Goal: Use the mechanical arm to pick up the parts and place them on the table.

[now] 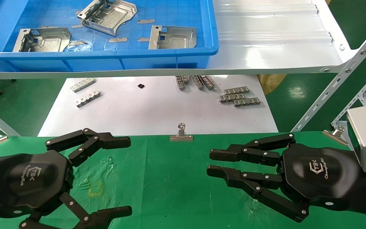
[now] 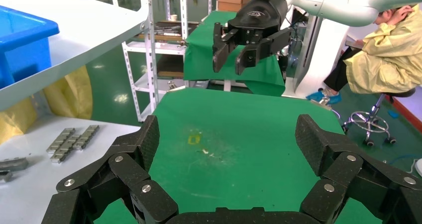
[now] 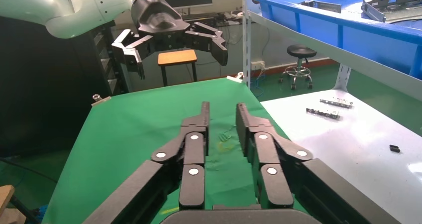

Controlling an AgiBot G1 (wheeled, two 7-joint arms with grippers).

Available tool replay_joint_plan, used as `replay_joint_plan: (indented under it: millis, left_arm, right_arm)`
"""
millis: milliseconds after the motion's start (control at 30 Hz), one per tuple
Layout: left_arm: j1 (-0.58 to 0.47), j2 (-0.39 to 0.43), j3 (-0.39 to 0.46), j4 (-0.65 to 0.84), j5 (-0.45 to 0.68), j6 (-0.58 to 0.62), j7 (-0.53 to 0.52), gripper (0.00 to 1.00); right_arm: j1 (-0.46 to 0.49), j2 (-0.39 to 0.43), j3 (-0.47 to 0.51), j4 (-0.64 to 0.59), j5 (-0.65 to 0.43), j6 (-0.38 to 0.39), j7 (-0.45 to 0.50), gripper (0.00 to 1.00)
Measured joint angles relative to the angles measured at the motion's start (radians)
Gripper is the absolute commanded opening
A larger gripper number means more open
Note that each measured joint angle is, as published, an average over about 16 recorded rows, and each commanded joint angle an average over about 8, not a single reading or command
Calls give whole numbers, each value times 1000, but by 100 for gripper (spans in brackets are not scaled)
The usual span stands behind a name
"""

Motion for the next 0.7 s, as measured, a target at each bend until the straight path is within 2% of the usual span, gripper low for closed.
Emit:
replay_joint_plan:
  millis: [700]
  left_arm:
    - [0,0,0,0,0,0,0,100]
  right_arm:
    - [0,0,0,0,0,0,0,0]
